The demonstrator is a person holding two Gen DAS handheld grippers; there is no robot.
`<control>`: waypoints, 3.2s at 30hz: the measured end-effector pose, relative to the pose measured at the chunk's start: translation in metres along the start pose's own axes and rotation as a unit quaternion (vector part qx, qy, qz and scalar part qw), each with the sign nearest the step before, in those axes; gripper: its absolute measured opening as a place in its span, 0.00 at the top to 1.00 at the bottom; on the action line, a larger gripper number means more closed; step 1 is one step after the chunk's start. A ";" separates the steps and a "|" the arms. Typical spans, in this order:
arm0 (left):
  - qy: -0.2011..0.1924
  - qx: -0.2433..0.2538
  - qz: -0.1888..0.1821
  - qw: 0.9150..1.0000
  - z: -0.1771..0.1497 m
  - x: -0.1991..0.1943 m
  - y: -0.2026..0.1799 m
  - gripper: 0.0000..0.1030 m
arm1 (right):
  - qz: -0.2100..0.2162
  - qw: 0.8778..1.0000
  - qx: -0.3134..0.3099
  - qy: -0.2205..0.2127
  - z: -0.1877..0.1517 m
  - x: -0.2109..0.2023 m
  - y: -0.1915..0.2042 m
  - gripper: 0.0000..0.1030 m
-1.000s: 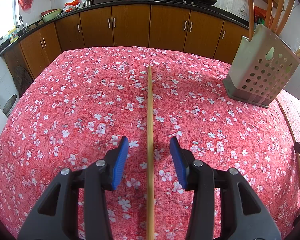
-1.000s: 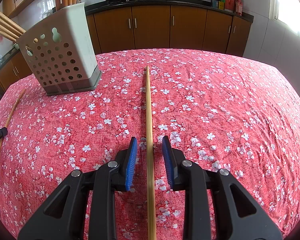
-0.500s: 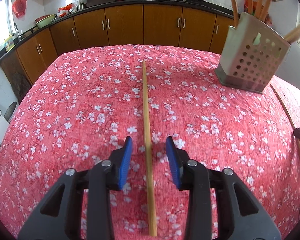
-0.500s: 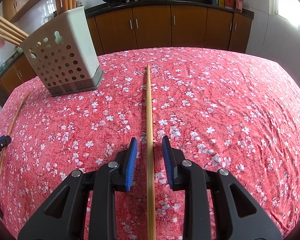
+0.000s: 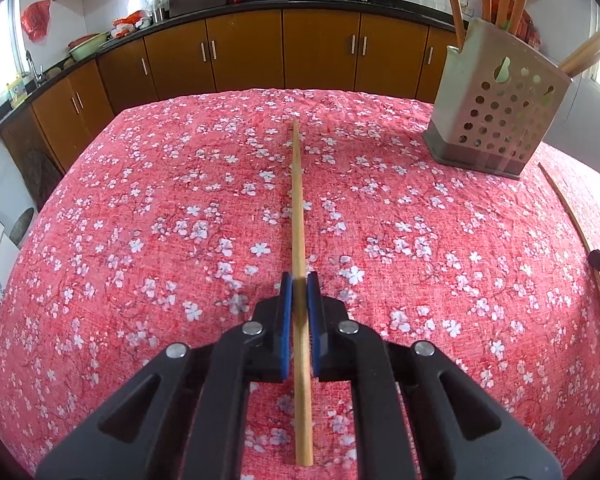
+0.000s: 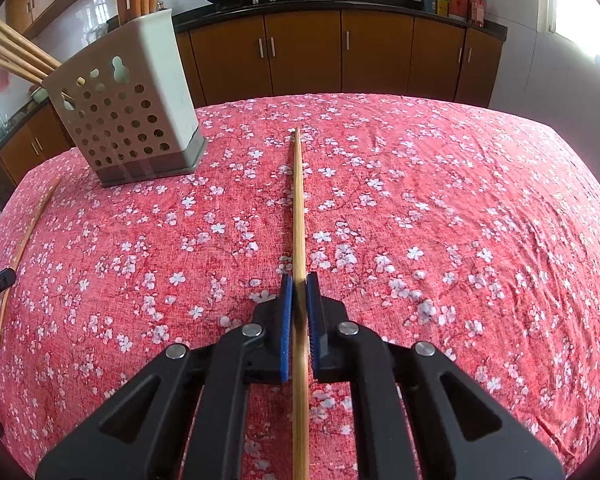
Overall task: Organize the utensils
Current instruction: 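Lift the left tool's chopstick toward the holder while the right tool carries its own, then drop the chopstick into the holder with the left tool while the right tool releases its own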
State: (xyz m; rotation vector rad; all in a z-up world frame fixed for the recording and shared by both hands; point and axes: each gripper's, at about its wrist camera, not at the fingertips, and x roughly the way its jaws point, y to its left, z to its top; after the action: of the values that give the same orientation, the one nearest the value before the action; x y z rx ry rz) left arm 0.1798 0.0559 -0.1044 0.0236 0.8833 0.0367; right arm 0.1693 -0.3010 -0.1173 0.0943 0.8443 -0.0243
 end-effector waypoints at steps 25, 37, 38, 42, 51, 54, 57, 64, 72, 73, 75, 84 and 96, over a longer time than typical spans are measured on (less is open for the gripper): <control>-0.135 -0.026 -0.048 0.989 0.054 -0.099 0.010 0.92 | 0.023 0.991 0.014 -0.134 0.045 -0.090 -0.014 0.93; -0.064 -0.036 -0.053 0.996 0.014 -0.049 0.009 0.92 | 0.004 1.000 -0.010 -0.021 0.014 -0.010 -0.004 0.92; -0.062 -0.036 -0.053 0.996 0.012 -0.047 0.009 0.92 | 0.009 1.000 -0.011 -0.018 0.011 -0.009 -0.003 0.92; -0.051 -0.036 -0.054 0.997 0.005 -0.039 0.008 0.92 | 0.013 1.000 -0.018 -0.012 0.002 -0.010 -0.002 0.82; -0.048 -0.037 -0.055 0.997 0.004 -0.037 0.004 0.92 | 0.014 0.999 -0.030 0.003 -0.017 -0.018 0.001 0.93; -0.059 -0.040 -0.057 0.996 0.006 -0.045 0.005 0.92 | 0.020 1.000 -0.024 -0.003 -0.014 -0.023 -0.001 0.93; -0.079 -0.040 -0.055 0.995 0.011 -0.058 0.008 0.92 | 0.033 0.998 -0.010 -0.049 -0.003 -0.049 -0.005 0.93; -0.140 -0.052 -0.067 0.986 0.033 -0.097 0.011 0.92 | 0.044 0.988 0.014 -0.149 0.027 -0.105 -0.010 0.93; -0.197 -0.044 -0.084 0.976 0.055 -0.137 0.007 0.93 | 0.044 0.979 0.016 -0.197 0.047 -0.129 -0.006 0.93; -0.201 -0.040 -0.084 0.975 0.058 -0.141 0.006 0.93 | 0.045 0.979 0.015 -0.200 0.049 -0.130 -0.005 0.93; -0.207 -0.030 -0.086 0.974 0.063 -0.146 0.003 0.93 | 0.049 0.977 0.014 -0.208 0.054 -0.135 -0.003 0.93; -0.251 0.005 -0.140 0.958 0.091 -0.190 -0.028 0.93 | 0.100 0.957 0.003 -0.271 0.085 -0.185 0.017 0.93; -0.356 -0.012 -0.176 0.918 0.160 -0.233 -0.077 0.93 | 0.143 0.921 -0.002 -0.363 0.126 -0.228 0.043 0.93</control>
State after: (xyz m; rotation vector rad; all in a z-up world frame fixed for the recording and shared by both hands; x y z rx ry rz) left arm 0.1577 -0.0313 0.1745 -0.1391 0.1446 -0.2858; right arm 0.1140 -0.2737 0.1398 0.1899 0.0808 0.2079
